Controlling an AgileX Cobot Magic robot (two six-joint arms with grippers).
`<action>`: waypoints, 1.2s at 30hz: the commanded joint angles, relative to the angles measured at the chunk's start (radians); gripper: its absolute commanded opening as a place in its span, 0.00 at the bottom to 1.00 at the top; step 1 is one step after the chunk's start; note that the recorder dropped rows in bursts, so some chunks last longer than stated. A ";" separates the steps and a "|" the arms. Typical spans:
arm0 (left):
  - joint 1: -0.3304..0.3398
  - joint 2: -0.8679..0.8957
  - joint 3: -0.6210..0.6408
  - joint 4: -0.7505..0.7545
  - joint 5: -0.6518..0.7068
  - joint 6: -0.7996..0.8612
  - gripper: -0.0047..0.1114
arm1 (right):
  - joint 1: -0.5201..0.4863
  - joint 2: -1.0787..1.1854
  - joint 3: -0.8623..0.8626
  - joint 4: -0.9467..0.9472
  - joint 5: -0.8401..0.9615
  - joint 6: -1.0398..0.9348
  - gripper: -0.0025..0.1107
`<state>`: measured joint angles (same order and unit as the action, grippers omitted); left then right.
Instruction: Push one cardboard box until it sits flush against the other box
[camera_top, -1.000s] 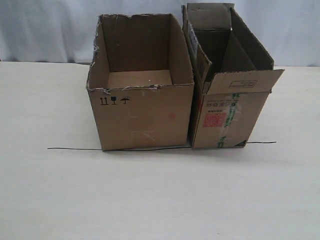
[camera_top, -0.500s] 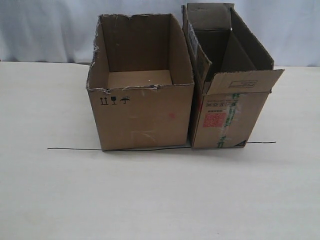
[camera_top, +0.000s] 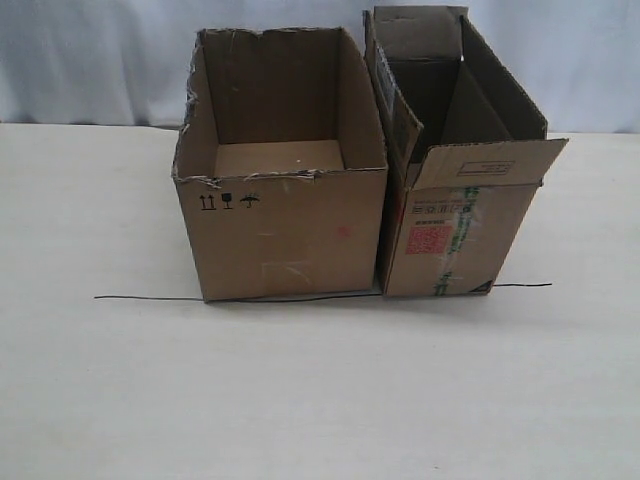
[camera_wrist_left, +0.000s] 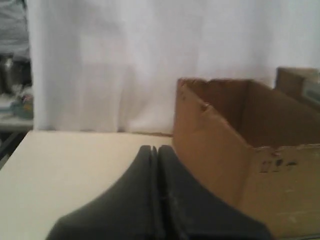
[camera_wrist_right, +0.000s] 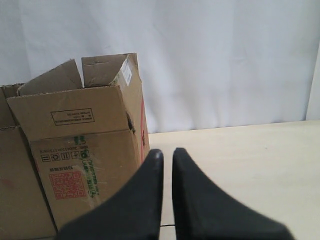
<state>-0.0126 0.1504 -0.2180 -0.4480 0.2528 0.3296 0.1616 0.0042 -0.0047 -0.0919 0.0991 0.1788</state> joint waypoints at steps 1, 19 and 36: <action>-0.006 -0.051 0.089 0.592 -0.042 -0.640 0.04 | 0.003 -0.004 0.005 -0.003 0.003 0.000 0.07; -0.006 -0.150 0.218 0.427 -0.048 -0.304 0.04 | 0.003 -0.004 0.005 -0.003 0.003 0.000 0.07; -0.006 -0.150 0.218 0.430 -0.116 -0.300 0.04 | 0.003 -0.004 0.005 -0.003 0.003 0.000 0.07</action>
<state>-0.0126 0.0031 -0.0027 0.0000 0.1564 0.0254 0.1616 0.0042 -0.0047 -0.0919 0.1009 0.1788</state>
